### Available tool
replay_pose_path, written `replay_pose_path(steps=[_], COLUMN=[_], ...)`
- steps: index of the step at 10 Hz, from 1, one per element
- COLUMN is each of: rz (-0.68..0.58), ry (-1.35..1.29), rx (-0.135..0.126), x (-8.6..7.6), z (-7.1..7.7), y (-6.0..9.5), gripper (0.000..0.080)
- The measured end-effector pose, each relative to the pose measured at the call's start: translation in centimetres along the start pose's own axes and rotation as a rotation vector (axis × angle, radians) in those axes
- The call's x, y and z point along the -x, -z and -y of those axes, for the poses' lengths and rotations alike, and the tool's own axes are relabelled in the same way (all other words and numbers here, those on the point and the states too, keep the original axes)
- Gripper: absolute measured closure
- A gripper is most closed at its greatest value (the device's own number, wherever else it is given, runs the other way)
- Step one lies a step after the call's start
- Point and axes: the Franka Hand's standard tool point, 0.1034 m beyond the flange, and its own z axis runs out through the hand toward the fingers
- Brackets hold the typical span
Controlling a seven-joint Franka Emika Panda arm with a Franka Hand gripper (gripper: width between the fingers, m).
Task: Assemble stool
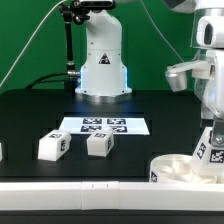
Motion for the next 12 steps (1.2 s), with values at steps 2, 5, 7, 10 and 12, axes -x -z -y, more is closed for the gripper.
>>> replay_pose_path(steps=[2,5,7,10,12], rz=[0.006,0.008,0.009,0.001,-0.026], ry=[0.042,0.031,0.019,-0.132,-0.402], rx=[0.0,0.0,-0.003,-0.01,-0.031], x=[0.5,0.7,0.8,1.2,1.6], z=[-0.1,-0.2,-0.1,-0.1,-0.1], y=[-0.1,-0.2,-0.2,-0.2,-0.3], gripper=[0.0151,0.0429,0.0465,0.0465,0.0465])
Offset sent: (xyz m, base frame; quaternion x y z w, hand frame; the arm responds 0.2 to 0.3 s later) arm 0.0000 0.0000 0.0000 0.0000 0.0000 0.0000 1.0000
